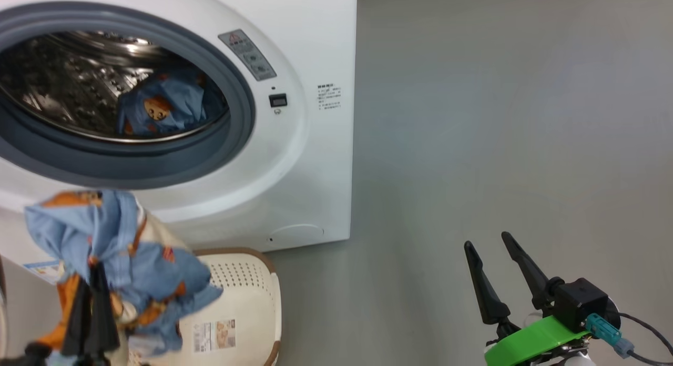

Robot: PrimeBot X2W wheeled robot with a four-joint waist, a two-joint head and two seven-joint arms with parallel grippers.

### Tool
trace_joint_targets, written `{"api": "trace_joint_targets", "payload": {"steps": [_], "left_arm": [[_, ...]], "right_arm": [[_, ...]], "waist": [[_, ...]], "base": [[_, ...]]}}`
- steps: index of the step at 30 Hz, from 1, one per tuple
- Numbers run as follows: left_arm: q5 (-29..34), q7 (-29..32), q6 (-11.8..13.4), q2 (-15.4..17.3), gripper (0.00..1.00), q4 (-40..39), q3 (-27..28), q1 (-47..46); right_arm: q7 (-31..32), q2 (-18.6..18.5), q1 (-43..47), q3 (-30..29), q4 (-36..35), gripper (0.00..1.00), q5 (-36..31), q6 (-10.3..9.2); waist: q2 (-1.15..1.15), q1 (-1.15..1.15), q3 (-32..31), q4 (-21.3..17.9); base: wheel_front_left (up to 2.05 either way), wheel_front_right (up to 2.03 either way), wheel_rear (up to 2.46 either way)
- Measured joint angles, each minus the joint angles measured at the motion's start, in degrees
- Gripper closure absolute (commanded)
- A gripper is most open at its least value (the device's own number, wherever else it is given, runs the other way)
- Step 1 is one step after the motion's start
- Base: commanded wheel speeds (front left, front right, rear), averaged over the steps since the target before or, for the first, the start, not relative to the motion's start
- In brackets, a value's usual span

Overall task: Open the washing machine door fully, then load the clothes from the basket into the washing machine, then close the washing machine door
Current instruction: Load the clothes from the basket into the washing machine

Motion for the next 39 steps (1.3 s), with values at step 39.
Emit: {"api": "trace_joint_targets", "payload": {"steps": [39], "left_arm": [[2.9,-0.3,-3.6,4.3,1.0,29.8,9.2,-57.8]], "right_arm": [[0.0,-2.5,-12.8,0.1,-5.1,0.0,0.1,0.0]], "waist": [[0.0,0.01,31.5,-2.8]], "base": [[0.0,0.0,0.0]]}}
